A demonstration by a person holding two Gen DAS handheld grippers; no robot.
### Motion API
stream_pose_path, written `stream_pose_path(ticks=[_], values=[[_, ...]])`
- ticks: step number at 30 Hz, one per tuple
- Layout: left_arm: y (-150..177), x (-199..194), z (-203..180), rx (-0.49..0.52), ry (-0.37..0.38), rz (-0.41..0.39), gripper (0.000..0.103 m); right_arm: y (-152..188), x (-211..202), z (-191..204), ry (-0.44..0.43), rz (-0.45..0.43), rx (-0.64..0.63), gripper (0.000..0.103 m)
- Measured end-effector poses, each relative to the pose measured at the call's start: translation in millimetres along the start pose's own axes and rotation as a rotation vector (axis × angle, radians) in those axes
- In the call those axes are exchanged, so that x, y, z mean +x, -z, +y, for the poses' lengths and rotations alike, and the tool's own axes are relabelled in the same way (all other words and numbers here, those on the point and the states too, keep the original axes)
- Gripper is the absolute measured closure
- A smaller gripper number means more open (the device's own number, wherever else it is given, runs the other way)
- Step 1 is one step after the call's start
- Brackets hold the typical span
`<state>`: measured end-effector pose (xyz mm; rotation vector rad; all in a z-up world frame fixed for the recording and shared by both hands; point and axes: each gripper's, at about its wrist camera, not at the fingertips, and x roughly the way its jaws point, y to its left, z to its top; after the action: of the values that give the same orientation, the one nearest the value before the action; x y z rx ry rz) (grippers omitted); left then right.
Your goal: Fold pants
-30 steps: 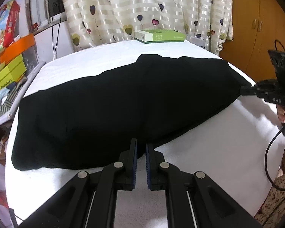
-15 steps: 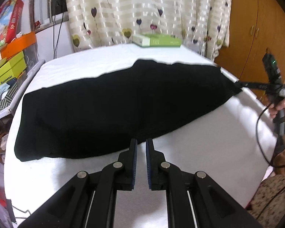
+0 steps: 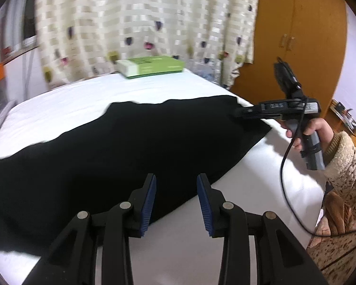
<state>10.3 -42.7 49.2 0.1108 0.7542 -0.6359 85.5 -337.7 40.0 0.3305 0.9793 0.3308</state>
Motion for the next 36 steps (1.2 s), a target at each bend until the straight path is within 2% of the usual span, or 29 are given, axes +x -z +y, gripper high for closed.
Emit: stream_pose_path(ticks=[6,9,13,17,19,21,23,25,28,32,34,36], values=[[-18.6,31.6,-22.0,0.032,0.079,0.024,0.064,-27.4,8.8,9.4,-0.046,-0.023,-0.045,0.050],[-22.6,39.6,-31.2,0.047,0.106,0.034,0.064,-40.5,19.2,19.2,-0.073,-0.006,-0.082,0.050],[-27.6,48.1,-32.8,0.030,0.126,0.045,0.063,-51.3,30.2,27.3,-0.163,0.023,-0.095,0.050],[-30.2,53.0,-31.0,0.005,0.128,0.052,0.063,-55.7,22.2,19.2,-0.182,-0.037,-0.076,0.050],[-31.0,56.1,-32.2,-0.004,0.141,0.058,0.062,-57.4,23.0,10.0,-0.141,-0.020,-0.042,0.050],[-33.3,60.7,-34.9,-0.006,0.152,0.063,0.062,-56.8,16.1,3.3,-0.149,-0.024,-0.018,0.050],[-36.5,64.1,-41.9,0.007,0.166,0.064,0.062,-52.0,0.3,-3.2,-0.144,-0.059,-0.014,0.050],[-40.7,68.1,-48.6,0.028,0.171,0.070,0.061,-43.5,-18.5,-8.7,-0.102,-0.104,-0.021,0.050],[-50.8,76.4,-62.3,0.069,0.168,0.079,0.061,-29.9,-37.7,-14.4,-0.031,-0.138,-0.034,0.050],[-64.7,94.8,-78.5,0.108,0.161,0.106,0.061,-13.8,-51.6,-21.2,0.048,-0.137,-0.041,0.050],[-68.2,105.4,-85.9,0.114,0.173,0.128,0.061,-5.1,-56.6,-24.7,0.067,-0.138,-0.031,0.050],[-68.1,114.3,-94.6,0.154,0.143,0.142,0.061,0.1,-58.0,-26.3,0.071,-0.137,-0.024,0.050]])
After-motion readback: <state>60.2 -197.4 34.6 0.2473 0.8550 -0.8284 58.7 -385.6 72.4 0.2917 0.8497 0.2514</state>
